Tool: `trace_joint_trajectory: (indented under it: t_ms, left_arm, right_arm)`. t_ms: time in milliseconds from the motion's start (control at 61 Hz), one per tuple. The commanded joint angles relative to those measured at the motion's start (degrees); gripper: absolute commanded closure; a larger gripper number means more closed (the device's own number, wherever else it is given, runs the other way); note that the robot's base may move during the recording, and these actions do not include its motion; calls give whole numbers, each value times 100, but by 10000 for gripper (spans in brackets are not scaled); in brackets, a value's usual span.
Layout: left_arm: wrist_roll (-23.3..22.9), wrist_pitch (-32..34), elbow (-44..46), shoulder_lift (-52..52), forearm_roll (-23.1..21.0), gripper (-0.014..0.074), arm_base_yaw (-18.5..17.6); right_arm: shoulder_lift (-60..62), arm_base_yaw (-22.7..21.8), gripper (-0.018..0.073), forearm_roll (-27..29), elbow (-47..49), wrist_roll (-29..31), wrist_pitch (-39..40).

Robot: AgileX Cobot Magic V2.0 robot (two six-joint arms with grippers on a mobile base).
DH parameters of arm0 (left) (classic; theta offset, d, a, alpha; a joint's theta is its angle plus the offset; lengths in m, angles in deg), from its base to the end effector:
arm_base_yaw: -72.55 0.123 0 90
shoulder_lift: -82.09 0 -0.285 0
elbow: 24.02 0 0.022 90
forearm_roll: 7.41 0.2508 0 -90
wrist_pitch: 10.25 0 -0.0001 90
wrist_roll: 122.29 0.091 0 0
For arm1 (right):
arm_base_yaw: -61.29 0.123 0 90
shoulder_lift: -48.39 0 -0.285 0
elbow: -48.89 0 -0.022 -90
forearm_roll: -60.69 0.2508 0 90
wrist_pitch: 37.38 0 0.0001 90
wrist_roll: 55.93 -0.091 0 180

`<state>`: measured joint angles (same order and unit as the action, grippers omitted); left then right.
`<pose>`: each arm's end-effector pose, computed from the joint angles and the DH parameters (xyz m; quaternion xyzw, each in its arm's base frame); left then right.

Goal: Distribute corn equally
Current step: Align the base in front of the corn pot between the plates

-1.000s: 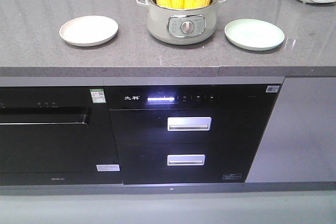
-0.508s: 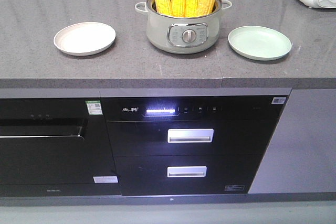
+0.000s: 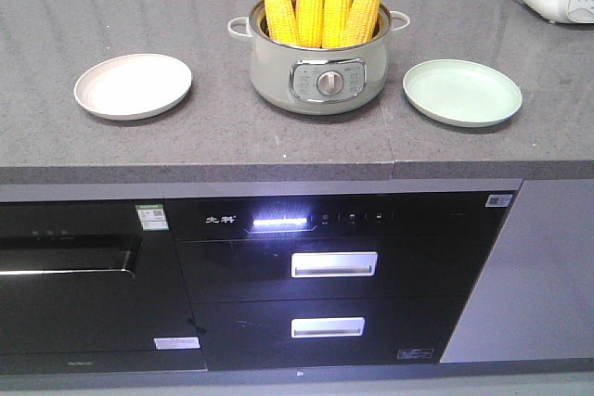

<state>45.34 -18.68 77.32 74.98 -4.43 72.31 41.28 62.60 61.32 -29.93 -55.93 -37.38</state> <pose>0.0564 0.0005 0.1920 -0.0612 0.7299 -0.0546 0.6786 0.0566 0.0013 0.2044 -0.0040 0.6815 0.0124 0.7317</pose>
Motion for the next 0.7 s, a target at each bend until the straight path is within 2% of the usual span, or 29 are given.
trace_joint_trajectory:
  t_ms: [0, 688]
  left_arm:
    - [-56, 463, 136, 23, 3, 603, 5]
    - [-56, 463, 136, 23, 3, 603, 5]
  right_arm:
    - [31, -23, 564, -63, -106, 30, 427]
    - [31, -23, 564, -63, -106, 30, 427]
